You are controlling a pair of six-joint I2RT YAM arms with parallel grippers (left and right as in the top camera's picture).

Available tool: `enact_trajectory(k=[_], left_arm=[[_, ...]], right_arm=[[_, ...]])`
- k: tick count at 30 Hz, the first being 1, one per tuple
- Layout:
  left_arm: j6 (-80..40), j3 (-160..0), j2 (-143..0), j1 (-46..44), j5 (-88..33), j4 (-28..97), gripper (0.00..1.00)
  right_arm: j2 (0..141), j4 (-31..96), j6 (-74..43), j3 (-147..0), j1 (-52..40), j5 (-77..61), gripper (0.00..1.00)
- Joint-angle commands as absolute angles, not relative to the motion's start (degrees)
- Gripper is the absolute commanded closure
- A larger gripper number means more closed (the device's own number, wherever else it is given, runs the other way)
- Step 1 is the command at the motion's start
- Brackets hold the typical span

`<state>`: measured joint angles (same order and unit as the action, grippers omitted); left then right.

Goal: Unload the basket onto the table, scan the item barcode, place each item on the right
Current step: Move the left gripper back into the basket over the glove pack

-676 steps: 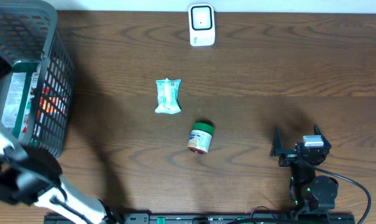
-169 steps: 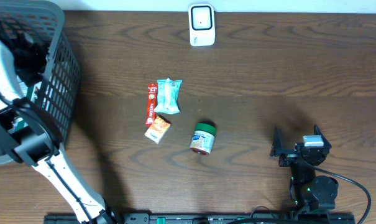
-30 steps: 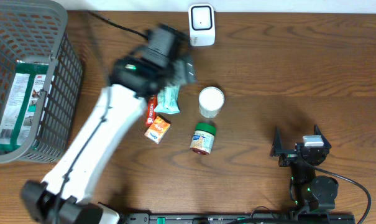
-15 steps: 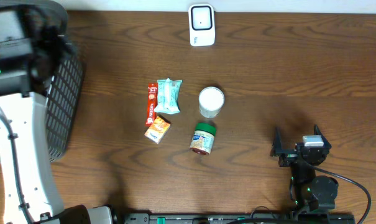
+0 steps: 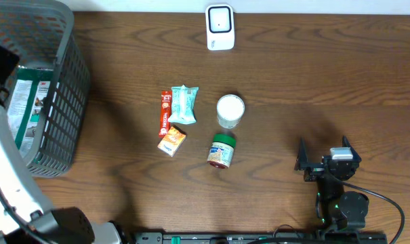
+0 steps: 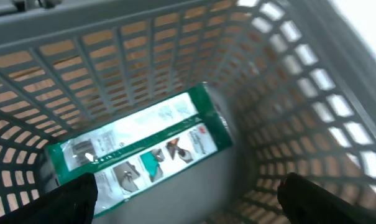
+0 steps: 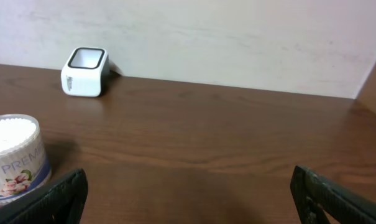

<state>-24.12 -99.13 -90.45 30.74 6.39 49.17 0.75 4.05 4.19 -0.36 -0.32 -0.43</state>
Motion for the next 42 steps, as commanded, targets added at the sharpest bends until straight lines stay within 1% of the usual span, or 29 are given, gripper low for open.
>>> enact_trajectory(k=[1,8,11,18,26,31,32,35,39,42], left_arm=[[-23.57,-99.92,-93.95,32.14,6.92,48.71,0.06],[-23.27,-99.92,-98.98,33.10,6.92,47.37,0.06],[-20.03,-99.94,-100.12,33.10,6.72,46.00,0.06],[-17.69,-99.98,-100.64,33.21,6.74,46.00,0.06],[-16.91,-99.39,-102.52,33.21,13.26,50.30,0.06],[-13.87,-97.08,-105.10,33.58,13.58,51.07,0.06],[-13.17,-96.90,-106.02,33.58,13.54,50.89,0.04],[-8.49,-96.86,-109.36,33.56,12.08,51.13,0.02],[1.74,-96.86,-114.17,33.56,3.29,51.96,0.02],[6.57,-96.86,-117.49,33.58,3.01,53.69,0.00]], right_arm=[[0.78,4.29,4.78,-0.30,-0.47,-0.71,0.01],[0.78,4.29,4.78,-0.30,-0.47,-0.71,0.01],[0.78,4.32,4.78,-0.32,-0.47,-0.69,0.01],[0.78,4.32,4.78,-0.32,-0.47,-0.71,0.01],[0.78,4.32,4.78,-0.32,-0.47,-0.71,0.01],[0.78,4.29,4.78,-0.32,-0.47,-0.71,0.01],[0.78,4.29,4.78,-0.32,-0.47,-0.69,0.01],[0.78,4.29,4.78,-0.30,-0.47,-0.71,0.01],[0.78,4.29,4.78,-0.32,-0.47,-0.71,0.01],[0.78,4.29,4.78,-0.30,-0.47,-0.71,0.01]])
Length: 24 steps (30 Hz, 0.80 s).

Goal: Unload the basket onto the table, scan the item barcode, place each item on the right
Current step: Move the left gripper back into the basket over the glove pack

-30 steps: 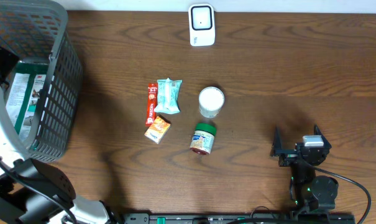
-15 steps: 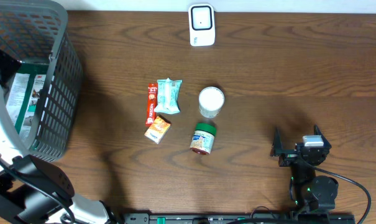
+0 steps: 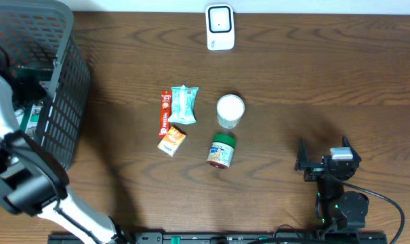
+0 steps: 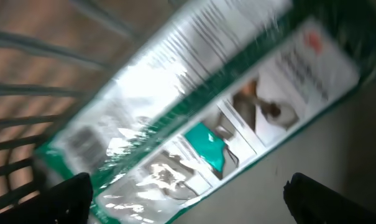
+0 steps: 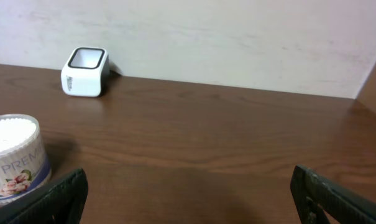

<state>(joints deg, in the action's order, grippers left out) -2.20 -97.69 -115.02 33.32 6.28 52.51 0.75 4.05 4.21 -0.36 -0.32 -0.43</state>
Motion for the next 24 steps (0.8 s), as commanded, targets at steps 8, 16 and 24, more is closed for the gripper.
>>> enact_trajectory(k=[8,16,24], left_arm=[[10.57,-96.86,-122.06,33.58,7.18,54.96,0.00],[13.32,-96.86,-122.10,33.58,14.26,51.00,0.04],[18.72,-96.86,-122.13,33.56,7.44,50.50,0.07]], right_arm=[[0.78,4.29,4.78,-0.30,-0.47,-0.71,0.01],[0.78,4.29,4.78,-0.30,-0.47,-0.69,0.01],[0.78,4.29,4.78,-0.32,-0.47,-0.71,0.01]])
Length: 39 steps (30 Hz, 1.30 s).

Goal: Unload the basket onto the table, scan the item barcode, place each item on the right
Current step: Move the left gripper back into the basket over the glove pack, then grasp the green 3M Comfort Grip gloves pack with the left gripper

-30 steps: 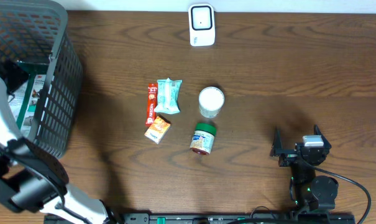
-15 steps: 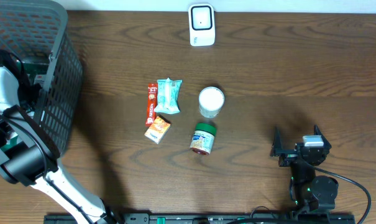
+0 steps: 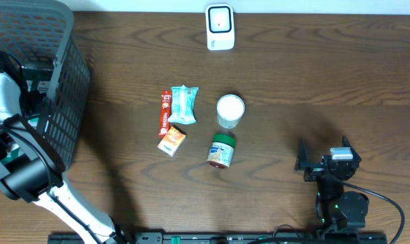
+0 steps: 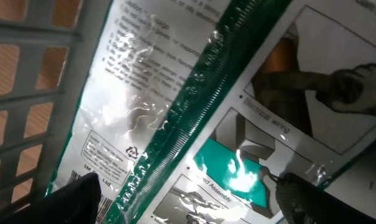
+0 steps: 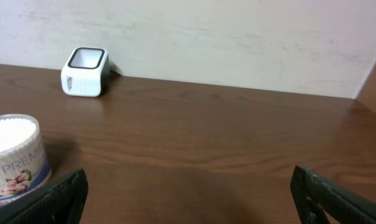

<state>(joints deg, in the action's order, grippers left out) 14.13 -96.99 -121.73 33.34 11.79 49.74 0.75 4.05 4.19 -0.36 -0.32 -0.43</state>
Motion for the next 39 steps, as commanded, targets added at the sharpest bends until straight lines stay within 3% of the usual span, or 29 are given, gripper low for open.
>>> enact_trajectory(k=[1,8,18,24,28,31,39], left_arm=[[20.14,-96.86,-122.13,33.58,4.62,50.89,0.06],[21.63,-96.16,-123.02,33.58,1.13,51.40,0.06],[20.88,-95.81,-125.69,33.63,14.70,47.46,0.06],[20.93,-96.23,-125.71,33.63,15.92,42.28,0.06],[20.93,-96.23,-125.71,33.63,15.97,40.97,0.13],[20.91,-96.23,-125.71,33.85,15.94,40.77,0.24],[20.27,-93.17,-125.71,34.44,15.51,39.92,0.26]], right_arm=[[0.78,4.29,4.78,-0.30,-0.47,-0.71,0.01],[0.78,4.29,4.78,-0.32,-0.47,-0.71,0.01],[0.78,4.29,4.78,-0.32,-0.47,-0.71,0.01],[0.78,4.29,4.78,-0.30,-0.47,-0.71,0.01],[0.78,4.29,4.78,-0.30,-0.47,-0.71,0.01],[0.78,4.29,4.78,-0.30,-0.47,-0.71,0.01],[0.78,4.29,4.78,-0.30,-0.47,-0.71,0.01]])
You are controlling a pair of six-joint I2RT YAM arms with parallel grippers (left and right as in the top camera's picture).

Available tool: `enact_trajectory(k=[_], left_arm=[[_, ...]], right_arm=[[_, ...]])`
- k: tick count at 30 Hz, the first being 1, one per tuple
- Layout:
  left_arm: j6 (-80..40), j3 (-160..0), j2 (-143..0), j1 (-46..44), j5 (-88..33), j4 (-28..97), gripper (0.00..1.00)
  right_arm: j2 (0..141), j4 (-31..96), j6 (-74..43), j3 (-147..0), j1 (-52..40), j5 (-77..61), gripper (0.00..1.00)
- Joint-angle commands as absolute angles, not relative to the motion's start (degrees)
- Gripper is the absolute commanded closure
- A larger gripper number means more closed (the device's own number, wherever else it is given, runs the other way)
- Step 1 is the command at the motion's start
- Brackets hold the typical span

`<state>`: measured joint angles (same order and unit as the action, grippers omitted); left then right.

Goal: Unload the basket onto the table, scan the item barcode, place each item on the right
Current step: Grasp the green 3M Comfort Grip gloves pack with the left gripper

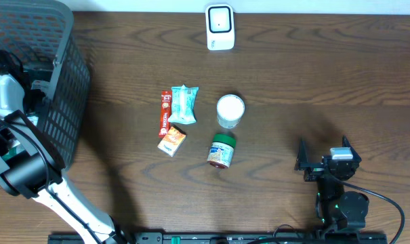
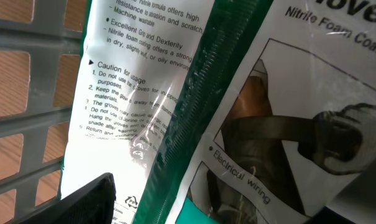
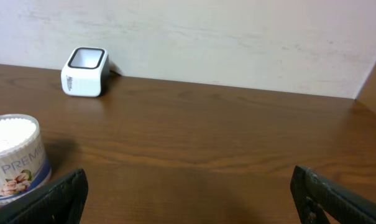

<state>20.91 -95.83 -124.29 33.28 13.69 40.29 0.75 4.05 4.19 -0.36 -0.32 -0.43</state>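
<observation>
A green-and-white glove package (image 2: 250, 106) fills the left wrist view, lying on the floor of the grey basket (image 1: 64, 81). My left gripper (image 2: 194, 214) hangs just over the package, open, one dark fingertip (image 2: 85, 199) at the lower left. In the overhead view the left arm (image 1: 5, 95) reaches down into the basket, hiding the package. The white scanner (image 1: 219, 27) stands at the table's far edge, also in the right wrist view (image 3: 84, 71). My right gripper (image 3: 188, 199) rests open and empty at the near right (image 1: 324, 152).
Mid-table lie a red stick packet (image 1: 165, 114), a teal pouch (image 1: 184, 104), a small orange packet (image 1: 171, 141), a white swab tub (image 1: 230, 110) and a green-lidded jar (image 1: 221, 150). Basket walls (image 2: 26, 74) stand close on the left of the package.
My left gripper has come lower onto the glove package; its print looks larger and sits between the open fingers. The right arm and the table items have not moved.
First my left gripper was high inside the basket with the whole glove package in sight. Then it was lower with the package filling the view, then closer over its green seam, and now nearly on it, still open.
</observation>
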Motion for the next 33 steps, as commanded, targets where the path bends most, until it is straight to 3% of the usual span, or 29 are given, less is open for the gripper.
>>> enact_trajectory(k=[1,10,12,16,26,33], left_arm=[[20.25,-93.01,-125.71,34.44,15.49,39.90,0.31],[19.11,-93.08,-123.28,34.30,14.00,39.86,0.79],[17.56,-93.58,-121.47,34.30,13.98,39.75,0.85],[14.66,-95.55,-116.25,34.26,14.00,39.72,0.92],[1.48,-96.62,-95.61,34.24,13.74,38.06,0.93],[-4.82,-96.62,-82.32,32.56,6.20,37.41,0.93]], right_arm=[[0.80,4.29,4.78,-0.32,-0.47,-0.71,0.01],[0.78,4.29,4.78,-0.30,-0.47,-0.71,0.01],[0.78,4.29,4.78,-0.30,-0.47,-0.71,0.01],[0.78,4.29,4.78,-0.30,-0.47,-0.71,0.01],[0.78,4.29,4.78,-0.32,-0.47,-0.71,0.01],[0.78,4.29,4.78,-0.30,-0.47,-0.71,0.01]])
